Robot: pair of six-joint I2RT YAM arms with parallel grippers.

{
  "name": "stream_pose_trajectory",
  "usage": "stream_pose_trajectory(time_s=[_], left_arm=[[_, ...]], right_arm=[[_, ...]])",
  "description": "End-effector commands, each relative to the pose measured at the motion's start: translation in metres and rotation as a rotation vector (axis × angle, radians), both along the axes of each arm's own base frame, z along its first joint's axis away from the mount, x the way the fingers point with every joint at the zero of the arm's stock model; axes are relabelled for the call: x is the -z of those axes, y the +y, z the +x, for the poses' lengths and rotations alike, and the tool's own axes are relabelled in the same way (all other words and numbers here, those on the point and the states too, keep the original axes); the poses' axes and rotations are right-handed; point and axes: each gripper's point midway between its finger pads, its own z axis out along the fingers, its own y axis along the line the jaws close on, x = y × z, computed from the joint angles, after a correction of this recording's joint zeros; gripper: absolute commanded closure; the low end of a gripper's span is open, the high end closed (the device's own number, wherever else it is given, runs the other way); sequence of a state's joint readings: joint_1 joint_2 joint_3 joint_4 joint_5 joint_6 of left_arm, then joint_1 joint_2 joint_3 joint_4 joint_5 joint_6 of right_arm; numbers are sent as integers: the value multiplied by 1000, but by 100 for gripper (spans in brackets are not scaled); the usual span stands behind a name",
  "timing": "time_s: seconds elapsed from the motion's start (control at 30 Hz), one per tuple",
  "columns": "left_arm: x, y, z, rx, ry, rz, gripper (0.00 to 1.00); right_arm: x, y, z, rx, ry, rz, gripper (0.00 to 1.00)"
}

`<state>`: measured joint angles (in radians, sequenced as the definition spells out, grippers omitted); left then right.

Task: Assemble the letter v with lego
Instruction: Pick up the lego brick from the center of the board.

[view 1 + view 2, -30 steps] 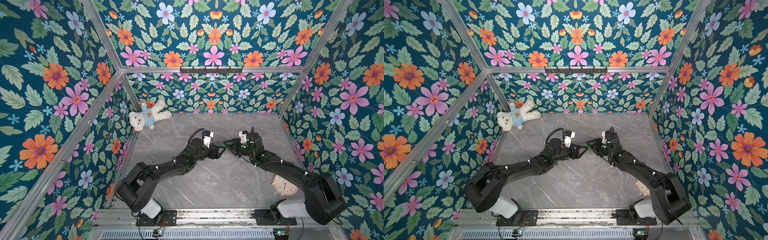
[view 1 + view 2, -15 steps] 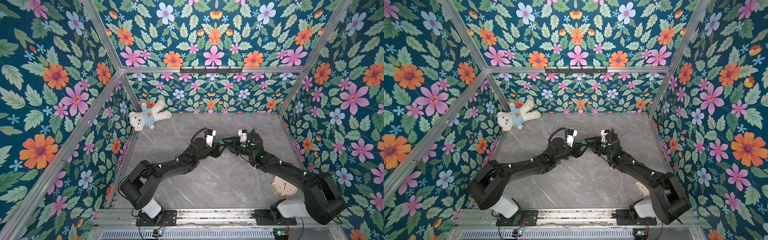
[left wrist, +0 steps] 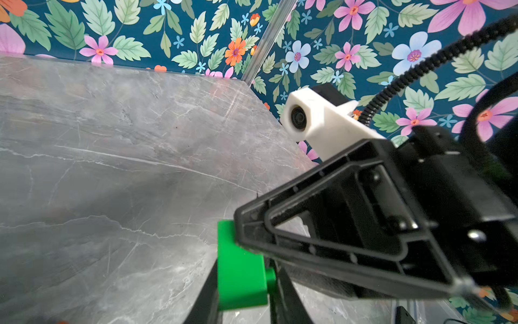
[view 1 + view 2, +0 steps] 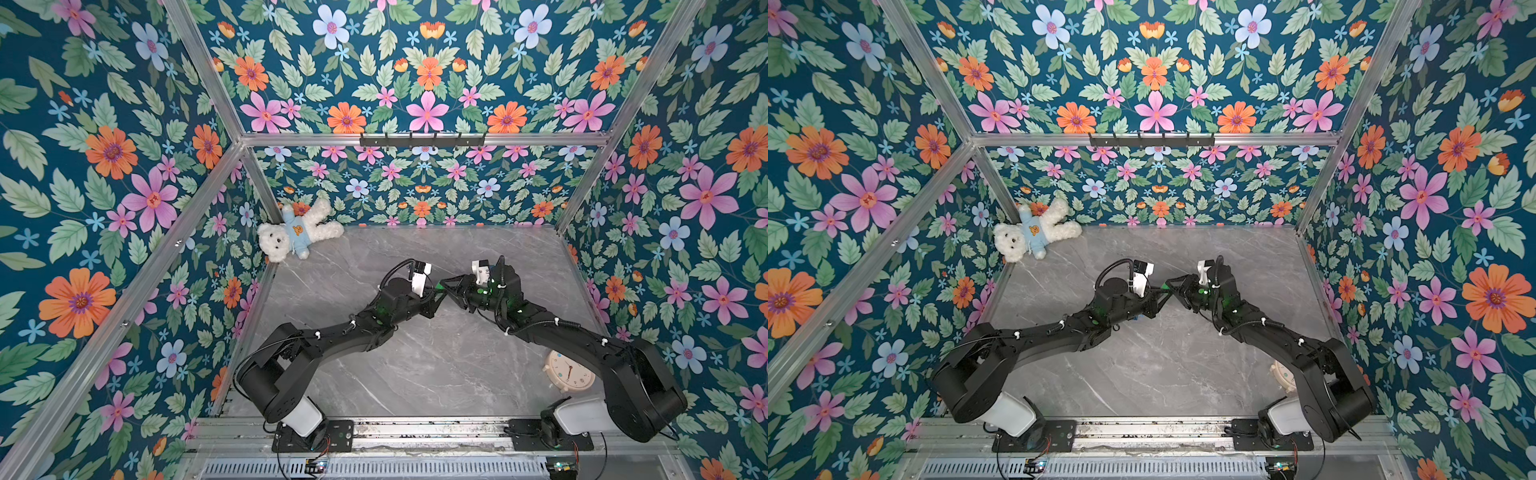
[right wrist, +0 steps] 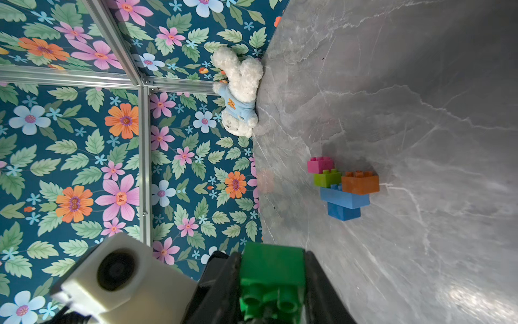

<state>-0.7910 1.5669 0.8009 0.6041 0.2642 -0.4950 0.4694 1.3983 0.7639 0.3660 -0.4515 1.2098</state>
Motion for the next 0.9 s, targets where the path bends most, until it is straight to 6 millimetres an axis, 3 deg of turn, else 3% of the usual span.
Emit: stream_pose_trajectory(time_s=[0.0, 0.23, 0.43, 0.67, 0.87], left_arm=[[-12, -3, -2, 30, -46, -21, 80], [-9, 3, -7, 83, -103, 18, 78], [-11, 21, -15, 44, -387, 136, 78], [-26, 36, -34, 5, -697, 132, 81], [-31, 43, -37, -28, -770, 98, 80]], right_arm=[[-7, 2, -7, -47, -39, -37, 55], [-7, -13, -16, -69, -45, -105, 46], [-7, -32, -30, -98, -44, -245, 44], [-16, -11, -51, -340, -114, -238, 41], [-18, 3, -56, -418, -171, -156, 42]])
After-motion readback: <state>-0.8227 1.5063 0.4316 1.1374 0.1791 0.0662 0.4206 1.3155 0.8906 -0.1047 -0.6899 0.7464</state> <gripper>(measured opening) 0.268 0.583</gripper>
